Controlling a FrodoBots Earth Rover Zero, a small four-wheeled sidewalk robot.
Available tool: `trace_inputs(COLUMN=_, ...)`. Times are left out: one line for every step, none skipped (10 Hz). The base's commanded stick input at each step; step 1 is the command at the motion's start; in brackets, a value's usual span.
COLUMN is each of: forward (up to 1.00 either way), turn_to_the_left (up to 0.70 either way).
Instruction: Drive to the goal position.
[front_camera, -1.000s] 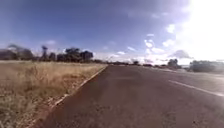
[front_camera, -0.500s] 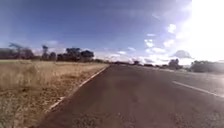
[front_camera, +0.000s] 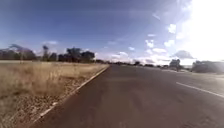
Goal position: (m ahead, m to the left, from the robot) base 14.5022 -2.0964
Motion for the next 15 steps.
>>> trace_inputs(forward=0.50, turn_to_the_left=0.00)
trace_inputs(forward=0.50, turn_to_the_left=0.00)
trace_inputs(forward=0.50, turn_to_the_left=0.00)
trace_inputs(forward=0.50, turn_to_the_left=0.00)
trace_inputs(forward=0.50, turn_to_the_left=0.00)
trace_inputs(forward=0.50, turn_to_the_left=0.00)
trace_inputs(forward=0.50, turn_to_the_left=0.00)
trace_inputs(forward=0.50, turn_to_the_left=0.00)
trace_inputs(forward=0.50, turn_to_the_left=0.00)
trace_inputs(forward=0.50, turn_to_the_left=0.00)
trace_inputs(forward=0.50, turn_to_the_left=0.00)
trace_inputs(forward=0.50, turn_to_the_left=0.00)
trace_inputs(forward=0.50, turn_to_the_left=0.00)
trace_inputs(forward=0.50, turn_to_the_left=0.00)
trace_inputs(forward=0.50, turn_to_the_left=0.00)
